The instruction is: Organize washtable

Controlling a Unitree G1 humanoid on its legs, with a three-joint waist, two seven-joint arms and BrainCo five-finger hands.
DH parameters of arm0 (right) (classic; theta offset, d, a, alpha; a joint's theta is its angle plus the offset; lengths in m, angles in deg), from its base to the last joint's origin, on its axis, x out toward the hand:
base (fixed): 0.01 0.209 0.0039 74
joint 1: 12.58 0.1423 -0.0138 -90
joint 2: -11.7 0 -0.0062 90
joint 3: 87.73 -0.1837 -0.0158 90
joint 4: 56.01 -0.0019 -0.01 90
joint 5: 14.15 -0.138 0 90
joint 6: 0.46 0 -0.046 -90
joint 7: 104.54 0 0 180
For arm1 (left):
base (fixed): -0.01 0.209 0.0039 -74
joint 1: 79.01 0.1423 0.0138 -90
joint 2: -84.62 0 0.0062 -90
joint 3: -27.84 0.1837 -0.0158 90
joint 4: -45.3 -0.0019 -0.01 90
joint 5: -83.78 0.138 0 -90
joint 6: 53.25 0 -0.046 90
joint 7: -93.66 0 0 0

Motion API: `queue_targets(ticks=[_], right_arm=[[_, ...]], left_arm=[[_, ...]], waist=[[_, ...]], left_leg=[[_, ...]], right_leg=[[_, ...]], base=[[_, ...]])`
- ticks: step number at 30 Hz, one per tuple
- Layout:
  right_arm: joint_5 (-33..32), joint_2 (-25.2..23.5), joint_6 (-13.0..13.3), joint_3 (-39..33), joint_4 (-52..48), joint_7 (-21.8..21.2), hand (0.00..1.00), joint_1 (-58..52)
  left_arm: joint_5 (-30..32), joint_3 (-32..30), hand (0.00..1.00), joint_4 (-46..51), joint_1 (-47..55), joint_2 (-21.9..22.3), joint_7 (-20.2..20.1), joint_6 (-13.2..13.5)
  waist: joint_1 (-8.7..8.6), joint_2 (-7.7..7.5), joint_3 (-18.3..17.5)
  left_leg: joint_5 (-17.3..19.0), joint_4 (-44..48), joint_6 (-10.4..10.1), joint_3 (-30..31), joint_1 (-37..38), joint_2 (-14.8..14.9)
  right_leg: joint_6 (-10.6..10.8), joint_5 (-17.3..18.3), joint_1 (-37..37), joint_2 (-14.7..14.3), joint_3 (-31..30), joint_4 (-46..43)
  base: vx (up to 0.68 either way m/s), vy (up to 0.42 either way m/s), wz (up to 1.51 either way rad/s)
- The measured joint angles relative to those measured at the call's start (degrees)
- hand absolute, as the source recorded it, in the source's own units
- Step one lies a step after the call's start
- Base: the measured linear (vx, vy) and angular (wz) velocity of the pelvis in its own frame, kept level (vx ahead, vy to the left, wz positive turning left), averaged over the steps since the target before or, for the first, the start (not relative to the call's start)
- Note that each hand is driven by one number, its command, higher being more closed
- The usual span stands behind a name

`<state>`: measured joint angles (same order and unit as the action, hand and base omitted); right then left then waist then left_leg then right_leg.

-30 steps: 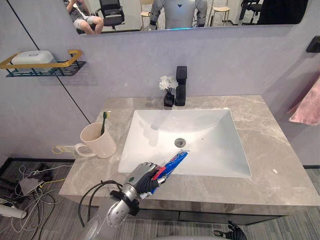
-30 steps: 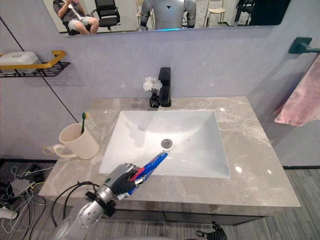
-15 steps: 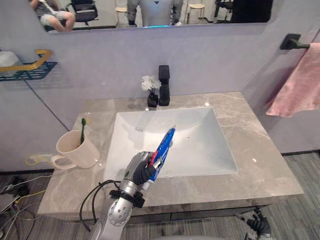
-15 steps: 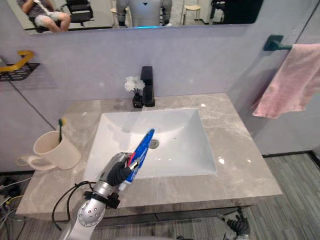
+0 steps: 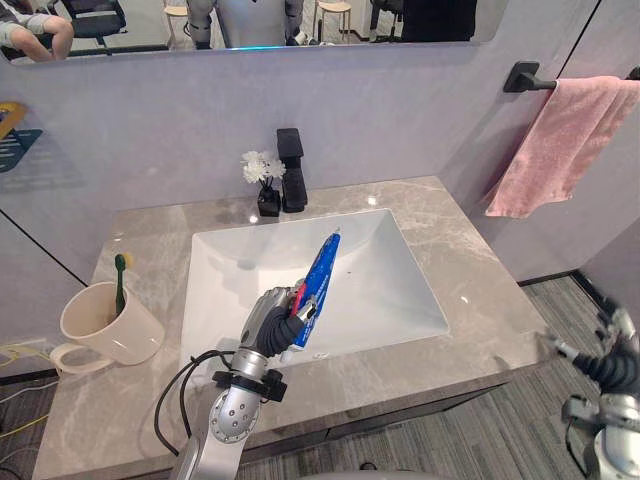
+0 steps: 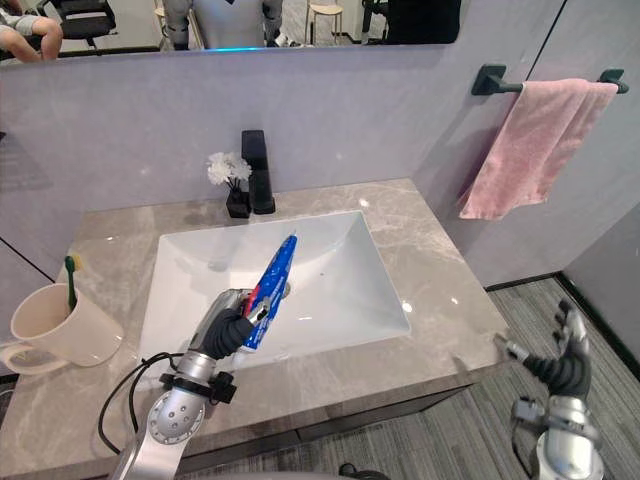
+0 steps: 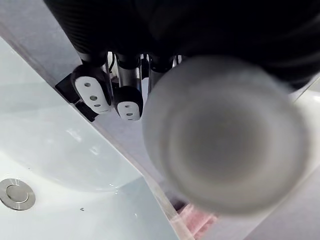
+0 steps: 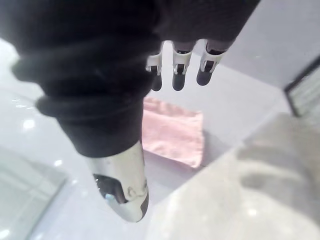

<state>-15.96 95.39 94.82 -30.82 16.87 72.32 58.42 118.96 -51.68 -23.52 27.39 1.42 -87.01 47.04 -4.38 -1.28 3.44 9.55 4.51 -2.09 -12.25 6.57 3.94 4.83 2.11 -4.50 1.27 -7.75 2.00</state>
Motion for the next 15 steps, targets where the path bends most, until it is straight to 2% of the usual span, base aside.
queue_targets(ticks=[3,6,10,12,15], right_arm=[[-3.09,3.17,3.0,0.97,-4.59,-0.73,0.0,3.92],[-10.65,5.46,5.86,7.35,-6.04,-0.95,0.0,9.54],[-19.27,5.61,6.88,18.06,-6.82,-2.94,0.0,13.83],[-21.87,5.57,6.86,23.24,-6.82,-3.59,0.0,14.8],[-24.83,5.09,6.6,29.94,-6.62,-4.76,0.0,15.04]], left_arm=[[-0.86,0.17,1.0,1.03,-0.03,-0.01,-0.61,0.2],[-1.17,0.76,1.0,1.17,-0.83,-0.03,-0.59,0.22],[-3.04,3.48,1.0,1.16,-4.21,-0.06,-0.46,0.32],[-3.11,4.92,1.0,1.15,-4.97,-0.12,-0.33,0.37],[-3.09,6.67,1.0,1.06,-5.25,-0.11,0.12,0.36]], waist=[[0.07,0.07,-0.13],[0.25,0.26,-0.38],[1.11,0.39,-0.51],[2.1,0.39,-0.55],[2.21,0.42,-0.56]], left_leg=[[-0.04,0.49,0.05,1.06,-1.18,-0.29],[-0.2,0.87,0.2,2.19,-2.1,-0.58],[-0.5,1.5,0.62,4.58,-3.4,-1.03],[-0.65,1.63,0.82,5.36,-3.86,-1.25],[-1.04,1.45,1.25,7.23,-4.13,-1.93]], right_leg=[[0.16,-0.1,0.58,0.49,0.93,0.0],[0.26,-0.19,0.77,0.77,1.95,0.06],[0.27,-0.2,0.29,1.14,4.91,0.06],[0.28,-0.2,0.23,1.56,6.29,0.06],[0.28,-0.2,-0.21,2.1,8.09,0.08]], base=[[-0.06,-0.011,0.13],[-0.01,-0.014,0.17],[0.01,-0.018,0.34],[0.0,0.003,0.25],[0.0,0.006,0.32]])
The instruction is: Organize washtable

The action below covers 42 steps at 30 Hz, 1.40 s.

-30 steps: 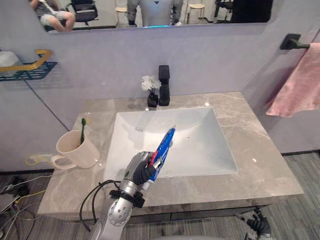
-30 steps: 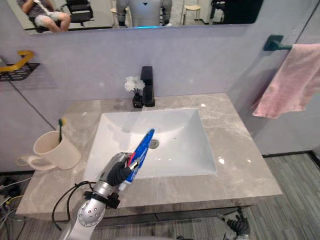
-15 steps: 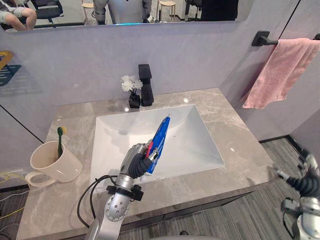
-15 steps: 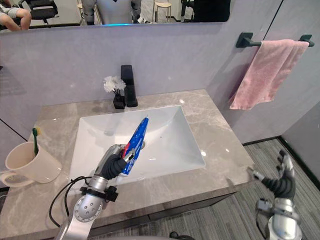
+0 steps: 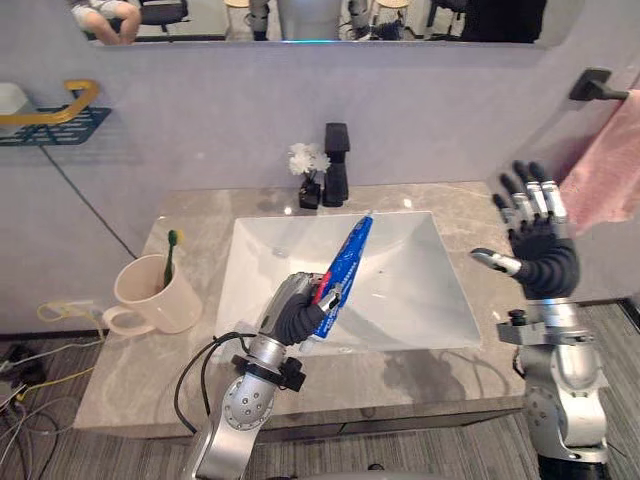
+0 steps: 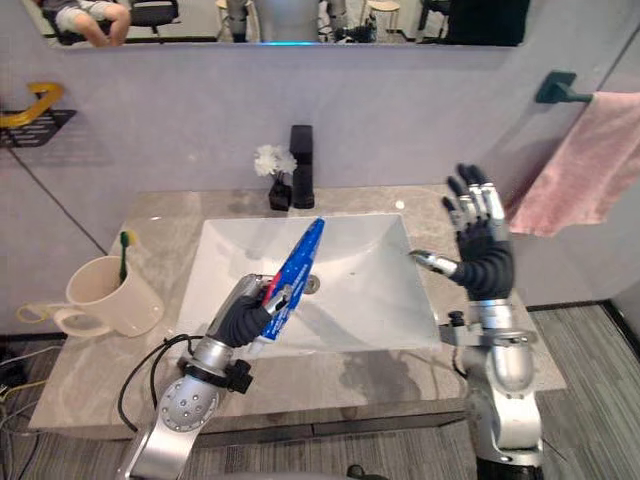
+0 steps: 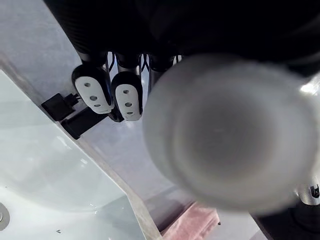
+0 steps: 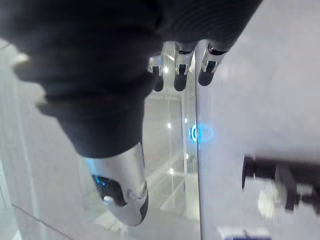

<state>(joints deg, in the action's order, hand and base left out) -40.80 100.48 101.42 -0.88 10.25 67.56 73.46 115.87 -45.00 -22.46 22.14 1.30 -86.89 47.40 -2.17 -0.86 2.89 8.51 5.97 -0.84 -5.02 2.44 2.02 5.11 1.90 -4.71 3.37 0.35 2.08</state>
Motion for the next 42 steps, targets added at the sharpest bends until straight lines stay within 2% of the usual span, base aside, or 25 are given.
queue_targets(ticks=[3,8,12,20,29,42], right_arm=[[-1.63,-2.1,-1.3,5.96,1.01,-1.16,0.0,0.02],[-6.98,-4.5,-3.54,10.73,5.3,-1.57,0.0,-0.04],[-12.47,-5.6,-3.58,13.3,6.06,-2.17,0.0,-0.04],[-17.45,-7.63,-3.68,16.97,9.7,-2.0,0.0,0.0],[-24.44,-9.52,-3.5,19.62,13.87,-1.89,0.0,1.34],[-27.65,-10.67,-3.47,22.47,16.69,-0.8,0.0,2.78]], left_arm=[[0.0,1.02,1.0,-0.25,-0.21,0.0,1.14,-0.01],[0.02,2.54,1.0,-2.02,-2.4,-0.01,3.02,-0.08],[0.02,4.03,1.0,-2.61,-2.84,0.02,3.6,-0.13],[0.01,5.05,1.0,-4.39,-2.86,0.13,4.71,-0.15],[0.01,5.96,1.0,-5.08,-2.93,0.15,4.93,-0.37],[-0.04,7.86,1.0,-6.78,-3.51,0.15,5.79,-0.48]], waist=[[0.06,-0.02,-0.02],[0.07,-0.08,-0.05],[-0.02,-0.24,-0.16],[-0.03,-1.1,-1.52],[-0.09,-1.71,-2.01],[0.03,-2.17,-2.42]], left_leg=[[-0.25,-0.03,0.35,0.36,-0.14,-0.54],[-1.1,-0.48,1.04,0.85,-0.37,-1.45],[-3.42,-3.21,1.16,1.81,-0.38,-2.16],[-5.46,-5.85,0.98,2.88,0.25,-2.27],[-5.64,-6.03,0.98,3.08,0.38,-2.32],[-5.87,-6.08,1.05,3.21,0.39,-2.34]], right_leg=[[0.0,0.0,-0.12,0.59,1.23,-0.01],[0.0,0.0,-0.07,1.12,2.41,-0.03],[0.21,-0.17,0.81,1.7,3.31,-0.08],[0.05,-0.44,1.22,1.63,4.52,0.03],[0.03,-0.53,1.09,1.61,4.55,0.11],[-0.06,-0.73,1.06,1.61,4.66,0.16]], base=[[-0.02,0.018,0.12],[-0.06,0.003,0.07],[-0.07,-0.011,0.14],[-0.05,-0.018,0.07],[0.0,-0.002,0.0],[0.0,0.0,0.0]])
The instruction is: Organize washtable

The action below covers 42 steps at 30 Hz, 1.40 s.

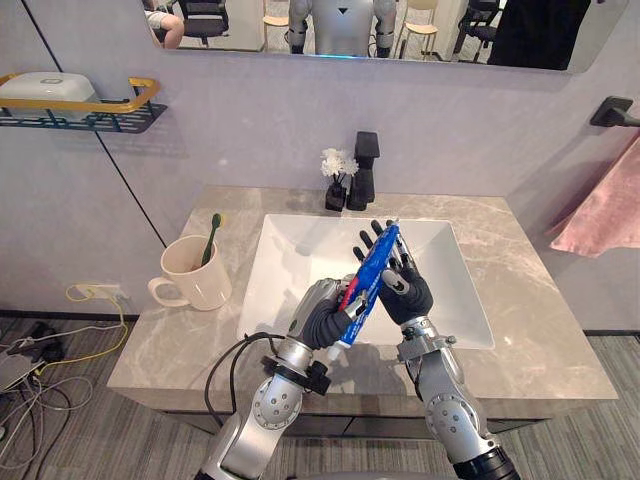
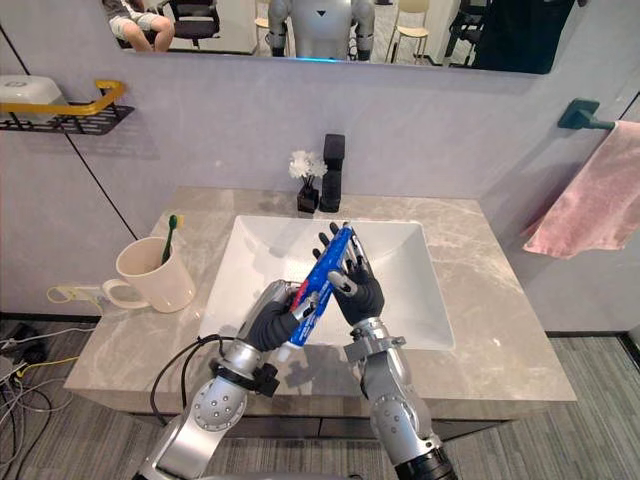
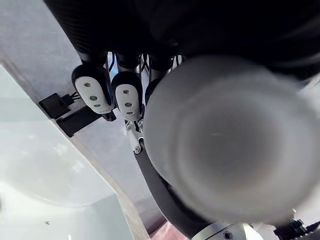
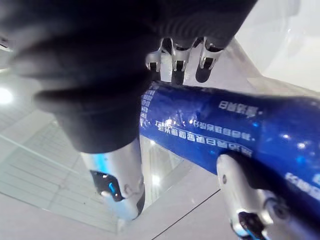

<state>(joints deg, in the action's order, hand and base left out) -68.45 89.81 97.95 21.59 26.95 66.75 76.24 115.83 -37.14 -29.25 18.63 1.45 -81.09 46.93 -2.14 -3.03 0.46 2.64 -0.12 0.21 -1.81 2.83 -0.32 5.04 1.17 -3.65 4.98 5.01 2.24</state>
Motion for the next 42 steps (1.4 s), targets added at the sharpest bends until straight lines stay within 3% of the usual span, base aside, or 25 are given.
queue_targets(ticks=[2,3,32,33,42], right_arm=[[-0.64,0.0,0.01,0.39,0.46,0.0,0.0,0.73],[-1.07,0.0,0.05,0.56,0.94,-0.01,1.0,1.18],[-4.17,-0.3,1.22,0.89,4.06,0.51,1.0,3.28],[-4.17,-0.3,1.22,0.89,4.06,0.51,1.0,3.28],[-4.1,-0.71,1.15,0.39,4.06,0.5,1.0,3.28]], left_arm=[[-0.32,0.12,1.0,0.0,-0.01,0.0,0.09,0.0],[-0.51,0.17,1.0,0.0,-0.02,0.0,0.09,0.0],[-2.19,2.97,1.0,-0.29,-0.12,0.0,-0.06,-0.81],[-2.19,2.97,0.0,-0.29,-0.15,0.0,-0.06,-0.83],[-2.47,1.17,0.0,-0.31,-0.13,0.02,0.74,-0.84]], waist=[[-0.08,-0.02,-0.01],[-0.1,-0.02,-0.02],[0.09,-0.55,-0.56],[0.1,-0.54,-0.56],[0.12,-0.54,-0.56]], left_leg=[[-0.03,0.0,-0.01,0.0,0.0,0.01],[-0.04,0.0,-0.02,0.0,0.0,0.01],[-0.24,-0.11,-0.04,0.0,0.15,0.01],[-0.24,-0.11,-0.04,-0.01,0.16,0.01],[-0.24,-0.11,-0.04,-0.07,0.37,0.02]], right_leg=[[-0.02,-0.02,0.02,-0.01,-0.02,0.0],[-0.02,-0.04,0.02,-0.02,-0.03,0.0],[-0.03,-0.19,-0.1,-0.01,0.02,0.05],[-0.03,-0.19,-0.1,-0.01,0.01,0.05],[-0.02,-0.19,-0.24,-0.02,-0.09,0.01]], base=[[0.0,0.0,0.0],[0.0,0.0,0.0],[0.0,0.0,0.0],[0.0,0.0,0.0],[0.0,0.0,0.0]])
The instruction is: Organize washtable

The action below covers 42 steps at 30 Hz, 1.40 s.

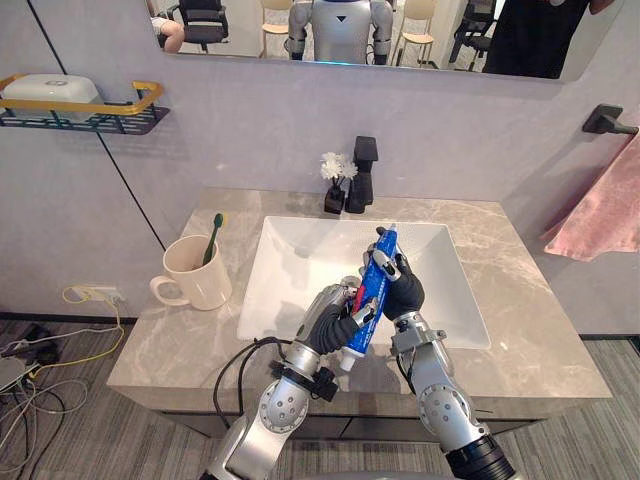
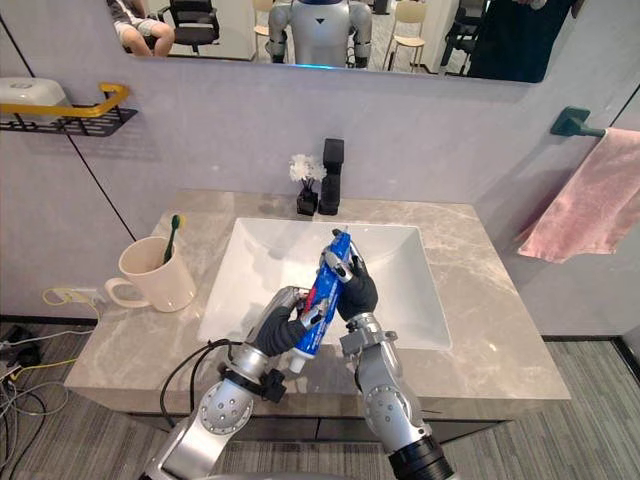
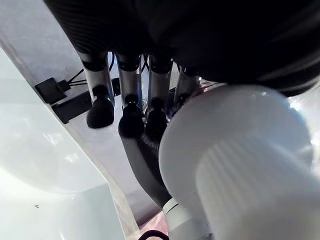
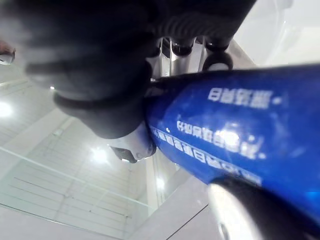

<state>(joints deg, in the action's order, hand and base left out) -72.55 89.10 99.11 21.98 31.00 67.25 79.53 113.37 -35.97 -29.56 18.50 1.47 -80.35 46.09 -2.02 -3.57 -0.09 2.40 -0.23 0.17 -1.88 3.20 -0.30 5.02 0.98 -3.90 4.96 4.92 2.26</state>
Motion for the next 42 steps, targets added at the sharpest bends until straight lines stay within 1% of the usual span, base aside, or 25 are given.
queue_targets(ticks=[2,5,10,12,15,21,22,25,27,28,30,31,33,34,36,38,40,41,42], right_arm=[[0.05,-0.49,-0.01,-0.39,-0.01,0.01,1.0,0.0],[0.08,-0.84,-0.04,-1.12,-0.01,0.05,1.0,0.0],[0.49,-1.28,0.03,-2.66,-0.26,0.06,1.0,0.0],[0.56,-1.39,0.26,-3.7,-0.84,0.08,1.0,0.0],[0.56,-1.67,0.32,-4.47,-0.84,0.11,1.0,0.0],[0.83,-2.07,0.72,-5.44,-2.59,0.48,1.0,0.0],[1.16,-2.19,1.27,-6.07,-3.77,0.49,1.0,0.02],[2.5,-2.91,1.86,-7.55,-5.45,0.53,1.0,0.24],[3.29,-3.13,2.87,-8.82,-5.46,0.75,1.0,0.28],[3.4,-3.13,2.93,-9.24,-5.47,0.78,1.0,0.28],[4.81,-3.07,3.09,-11.28,-6.3,1.41,1.0,0.28],[5.09,-3.05,3.1,-11.87,-7.01,1.81,1.0,0.27],[5.29,-3.08,3.67,-14.53,-9.64,2.05,1.0,0.27],[5.53,-3.09,3.88,-15.21,-10.06,2.05,1.0,0.29],[6.64,-3.09,4.34,-17.33,-10.48,2.15,1.0,0.28],[7.17,-3.09,4.63,-18.6,-10.48,2.33,1.0,0.28],[7.3,-3.1,4.9,-19.87,-10.48,2.43,1.0,0.28],[7.3,-3.09,5.16,-20.6,-10.49,2.59,1.0,0.28],[7.3,-3.1,5.21,-21.03,-10.49,2.73,1.0,0.28]], left_arm=[[0.0,-0.71,0.0,0.02,0.08,0.2,0.44,0.05],[-0.01,-3.27,0.0,0.18,0.23,2.38,0.8,0.18],[-0.44,-6.2,0.0,1.95,0.56,2.89,2.36,0.54],[-1.02,-8.3,0.0,3.61,1.55,3.55,3.22,0.61],[-1.94,-9.61,0.0,5.21,2.94,3.58,4.17,0.66],[-3.11,-14.12,0.0,10.35,4.95,4.07,5.85,1.16],[-3.89,-15.21,0.0,11.55,5.32,4.2,6.44,1.31],[-5.4,-18.81,0.0,14.73,6.8,4.46,7.11,1.97],[-7.88,-22.94,0.0,17.87,8.45,4.86,8.4,2.5],[-8.43,-24.43,0.0,18.86,8.99,5.18,8.64,2.54],[-10.6,-31.17,0.0,21.65,10.62,6.89,10.48,3.23],[-11.27,-33.18,0.0,21.9,10.82,7.2,11.01,3.44],[-13.89,-41.03,0.0,22.13,11.63,8.66,13.26,3.51],[-14.7,-42.94,0.0,22.08,11.71,9.09,13.79,3.51],[-17.03,-49.83,0.0,20.57,12.68,10.05,15.49,3.67],[-18.53,-53.59,0.0,17.09,13.46,10.69,16.26,3.57],[-19.59,-55.79,0.0,12.88,14.04,11.17,16.66,3.17],[-20.0,-56.89,0.0,9.97,13.97,11.21,16.68,2.44],[-20.01,-57.33,0.0,8.7,13.95,11.21,16.65,2.17]], waist=[[0.03,0.0,0.0],[0.17,0.01,0.01],[0.34,0.04,0.03],[0.37,0.06,0.03],[0.45,0.07,0.05],[1.12,0.38,0.25],[1.27,0.5,0.33],[1.33,0.69,0.45],[1.41,0.77,0.5],[1.4,0.77,0.51],[1.72,0.91,0.67],[1.97,0.99,0.79],[2.94,1.23,1.14],[2.93,1.23,1.19],[3.02,1.19,1.24],[3.17,1.37,1.41],[3.51,1.45,1.53],[4.18,1.39,1.86],[4.42,1.29,2.12]], left_leg=[[0.0,0.0,0.0,0.0,0.03,0.0],[0.0,-0.01,0.0,0.01,0.11,-0.01],[0.0,-0.1,0.0,0.07,0.11,0.03],[0.0,-0.13,0.0,0.1,0.11,0.0],[0.0,-0.18,0.0,0.15,0.11,-0.02],[0.0,-0.24,-0.01,0.54,0.52,-0.15],[-0.03,-0.34,0.01,0.69,0.54,-0.23],[-0.59,-1.22,-0.05,1.1,0.76,-0.32],[-0.8,-1.8,-0.05,1.63,1.08,-0.42],[-0.8,-1.82,-0.05,1.68,1.12,-0.42],[-0.8,-1.87,-0.05,1.83,1.25,-0.43],[-0.8,-1.89,-0.05,1.86,1.24,-0.43],[-0.8,-1.98,-0.05,2.15,1.22,-0.46],[-0.8,-2.02,-0.05,2.47,1.21,-0.5],[-0.88,-2.63,-0.11,3.21,1.48,-0.63],[-1.09,-3.01,0.07,3.29,1.67,-0.75],[-1.28,-3.47,0.06,3.43,1.73,-0.87],[-1.47,-3.86,0.08,3.45,1.95,-0.89],[-1.47,-3.87,0.08,3.44,2.0,-0.89]], right_leg=[[0.0,0.0,-0.03,0.0,0.0,-0.01],[0.0,0.0,-0.12,0.01,0.01,-0.01],[0.01,0.01,-0.11,-0.02,0.06,0.03],[0.01,0.01,-0.13,0.01,0.09,0.05],[0.02,0.02,-0.14,0.02,0.15,0.07],[0.04,0.05,-0.95,0.14,0.75,0.26],[0.04,0.06,-1.0,0.21,0.98,0.36],[0.05,0.06,-0.98,0.26,1.28,0.46],[0.05,0.06,-1.29,0.27,1.5,0.8],[0.05,0.06,-1.44,0.27,1.57,0.86],[0.05,0.06,-1.97,0.28,1.83,0.98],[0.05,0.06,-1.98,0.28,1.85,0.99],[0.06,0.07,-2.06,0.33,2.18,1.0],[0.07,0.09,-2.14,0.39,2.46,1.0],[0.22,0.28,-2.53,0.83,3.25,1.01],[0.25,0.37,-2.79,1.04,3.8,1.02],[0.26,0.39,-2.78,1.16,4.2,1.02],[0.26,0.41,-2.8,1.19,4.24,1.01],[0.25,0.43,-2.83,1.2,4.24,1.0]], base=[[0.0,0.0,0.0],[0.0,0.0,0.0],[0.0,0.0,0.0],[0.0,0.0,0.0],[0.0,0.0,0.0],[0.0,0.0,0.05],[0.0,0.0,0.09],[-0.01,-0.005,0.06],[-0.01,-0.014,0.05],[0.02,-0.017,0.06],[0.02,-0.016,0.05],[0.0,0.0,0.0],[-0.01,-0.018,0.06],[-0.01,-0.013,0.17],[0.0,-0.004,0.19],[-0.01,-0.01,0.13],[-0.03,-0.009,0.09],[0.0,0.0,0.0],[-0.03,-0.015,0.01]])
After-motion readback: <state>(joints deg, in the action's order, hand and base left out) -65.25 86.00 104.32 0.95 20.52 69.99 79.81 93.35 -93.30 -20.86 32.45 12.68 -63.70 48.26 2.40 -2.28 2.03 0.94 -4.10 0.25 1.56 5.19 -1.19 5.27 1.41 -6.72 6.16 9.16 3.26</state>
